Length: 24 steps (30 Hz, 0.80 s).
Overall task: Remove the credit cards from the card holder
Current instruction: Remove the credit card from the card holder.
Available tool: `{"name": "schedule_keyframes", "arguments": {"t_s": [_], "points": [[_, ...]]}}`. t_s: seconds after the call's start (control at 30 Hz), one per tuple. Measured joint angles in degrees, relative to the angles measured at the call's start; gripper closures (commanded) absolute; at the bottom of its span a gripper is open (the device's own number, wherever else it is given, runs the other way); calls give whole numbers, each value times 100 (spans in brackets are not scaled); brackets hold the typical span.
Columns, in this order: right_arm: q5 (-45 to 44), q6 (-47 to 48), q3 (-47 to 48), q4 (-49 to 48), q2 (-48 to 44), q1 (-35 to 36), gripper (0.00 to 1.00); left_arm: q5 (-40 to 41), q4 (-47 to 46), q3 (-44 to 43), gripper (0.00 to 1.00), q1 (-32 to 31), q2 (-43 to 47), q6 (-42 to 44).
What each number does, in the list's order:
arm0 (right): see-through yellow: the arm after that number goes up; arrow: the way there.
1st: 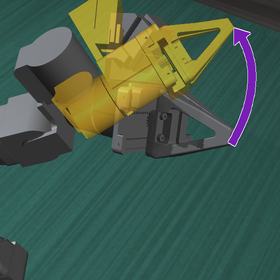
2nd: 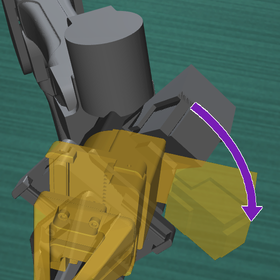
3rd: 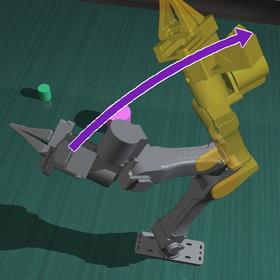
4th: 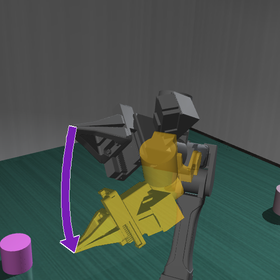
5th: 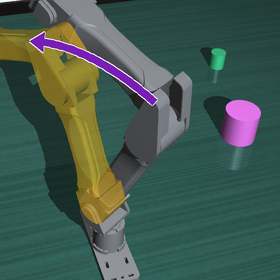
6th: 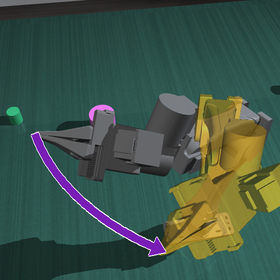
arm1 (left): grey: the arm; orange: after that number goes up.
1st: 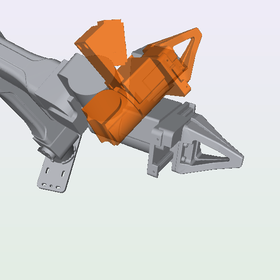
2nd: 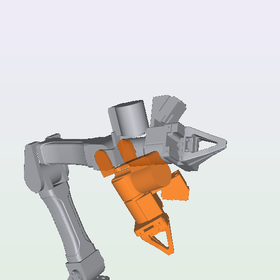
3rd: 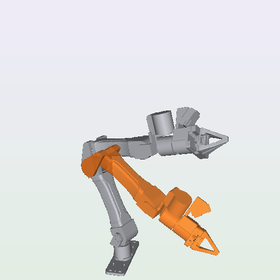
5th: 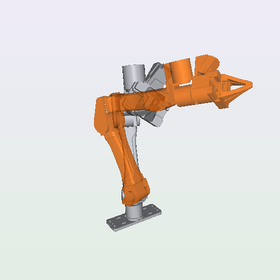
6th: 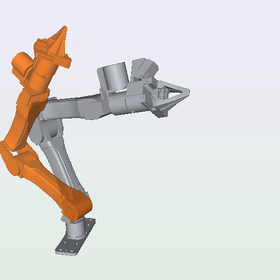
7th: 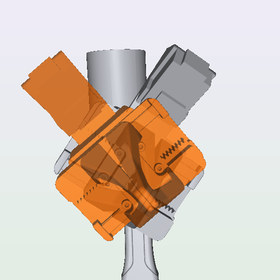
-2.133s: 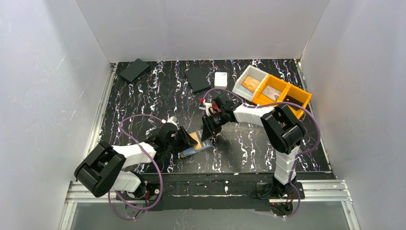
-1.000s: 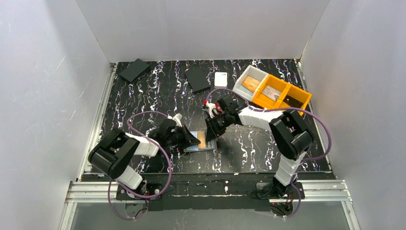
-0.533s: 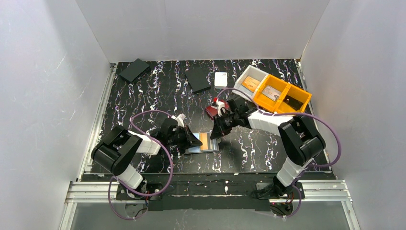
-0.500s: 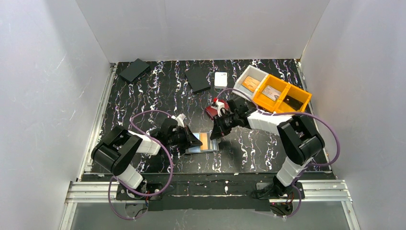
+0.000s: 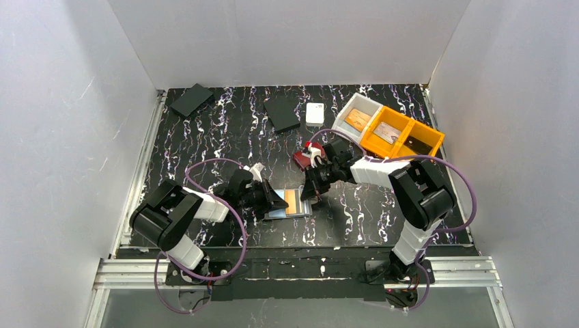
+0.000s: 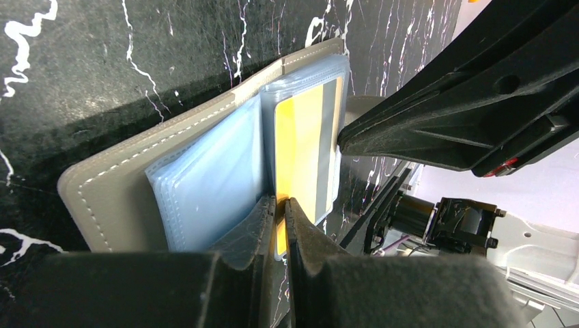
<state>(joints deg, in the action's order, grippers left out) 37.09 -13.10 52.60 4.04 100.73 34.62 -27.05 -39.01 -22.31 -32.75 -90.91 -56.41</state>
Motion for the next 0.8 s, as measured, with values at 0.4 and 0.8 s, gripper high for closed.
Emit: {"name": "schedule_keyframes", "arguments": {"t_s": [0.4, 0.8], "points": [[380, -242, 2, -298, 158, -49, 81, -46, 20, 9, 83, 0, -5, -17], [359, -343, 2, -377, 206, -49, 89, -87, -324, 117, 77, 2, -73, -266]]}}
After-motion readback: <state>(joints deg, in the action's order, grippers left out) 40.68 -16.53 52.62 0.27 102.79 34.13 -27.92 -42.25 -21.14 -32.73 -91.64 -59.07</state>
